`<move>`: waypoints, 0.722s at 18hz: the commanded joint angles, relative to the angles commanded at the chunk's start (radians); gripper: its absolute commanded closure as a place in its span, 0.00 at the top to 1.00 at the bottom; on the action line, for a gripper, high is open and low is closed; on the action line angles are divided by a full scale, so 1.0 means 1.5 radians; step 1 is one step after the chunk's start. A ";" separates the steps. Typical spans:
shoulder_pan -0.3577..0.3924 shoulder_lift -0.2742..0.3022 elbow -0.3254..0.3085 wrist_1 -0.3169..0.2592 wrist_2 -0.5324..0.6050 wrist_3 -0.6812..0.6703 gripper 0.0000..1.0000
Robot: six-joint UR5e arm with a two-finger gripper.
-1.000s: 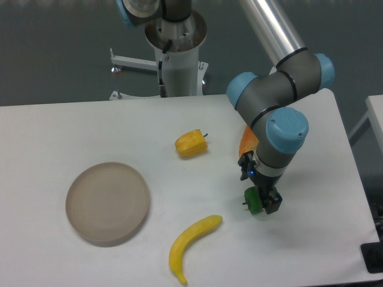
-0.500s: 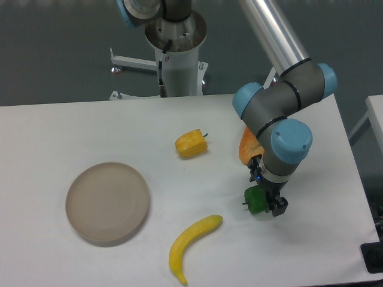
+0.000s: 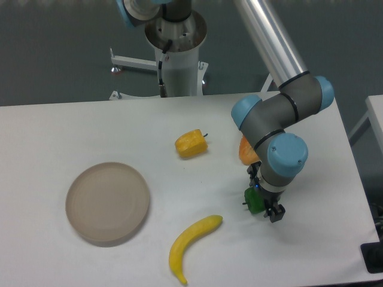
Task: Pick up the green pepper from the table
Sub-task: 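Close the gripper around the green bell pepper, then lift the green bell pepper up off the table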
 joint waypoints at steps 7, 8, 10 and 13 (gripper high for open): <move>0.000 0.034 -0.003 -0.006 -0.006 -0.017 0.03; 0.000 0.048 -0.006 -0.013 -0.007 -0.022 0.03; 0.001 0.087 -0.007 -0.063 -0.026 -0.053 0.03; -0.001 0.130 -0.012 -0.107 -0.047 -0.101 0.03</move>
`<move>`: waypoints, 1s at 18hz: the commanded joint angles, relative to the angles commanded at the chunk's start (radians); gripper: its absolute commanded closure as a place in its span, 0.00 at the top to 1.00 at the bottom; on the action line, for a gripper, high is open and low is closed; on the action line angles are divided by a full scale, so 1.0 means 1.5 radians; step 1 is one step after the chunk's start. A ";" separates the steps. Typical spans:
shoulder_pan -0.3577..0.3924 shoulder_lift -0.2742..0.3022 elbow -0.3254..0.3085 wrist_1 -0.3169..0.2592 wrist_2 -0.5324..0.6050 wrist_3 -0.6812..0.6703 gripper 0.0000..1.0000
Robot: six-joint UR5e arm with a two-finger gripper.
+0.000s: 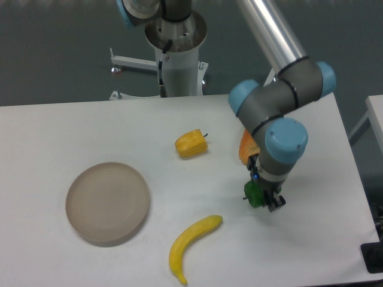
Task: Pick up the green pepper from the table
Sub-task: 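Lift the green bell pepper up off the table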
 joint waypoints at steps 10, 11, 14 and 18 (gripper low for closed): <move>-0.002 0.079 -0.049 -0.089 -0.013 -0.018 0.03; -0.002 0.079 -0.049 -0.089 -0.014 -0.019 0.04; -0.003 0.077 -0.053 -0.062 -0.011 -0.017 0.07; -0.002 0.077 -0.057 -0.049 -0.006 -0.014 0.08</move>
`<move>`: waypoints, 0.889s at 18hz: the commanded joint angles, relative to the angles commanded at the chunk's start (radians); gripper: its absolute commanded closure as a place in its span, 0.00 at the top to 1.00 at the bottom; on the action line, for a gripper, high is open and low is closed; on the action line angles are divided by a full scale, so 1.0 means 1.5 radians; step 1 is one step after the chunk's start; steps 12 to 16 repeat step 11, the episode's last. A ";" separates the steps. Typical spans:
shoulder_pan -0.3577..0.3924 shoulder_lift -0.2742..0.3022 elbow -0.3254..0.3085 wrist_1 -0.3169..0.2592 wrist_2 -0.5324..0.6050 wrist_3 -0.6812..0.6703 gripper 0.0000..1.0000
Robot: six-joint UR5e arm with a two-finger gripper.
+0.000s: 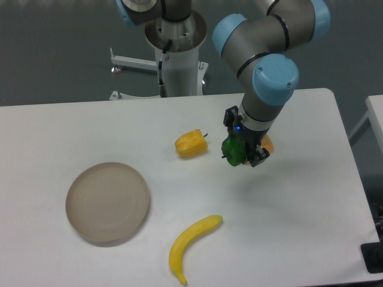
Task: Pick up the green pepper from the table
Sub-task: 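Lift the green bell pepper up off the table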
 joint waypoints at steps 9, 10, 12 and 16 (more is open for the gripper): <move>0.004 -0.003 0.001 0.012 0.000 0.009 0.08; 0.004 -0.003 0.001 0.013 0.000 0.009 0.08; 0.004 -0.003 0.001 0.013 0.000 0.008 0.08; 0.004 -0.003 0.001 0.013 0.000 0.008 0.08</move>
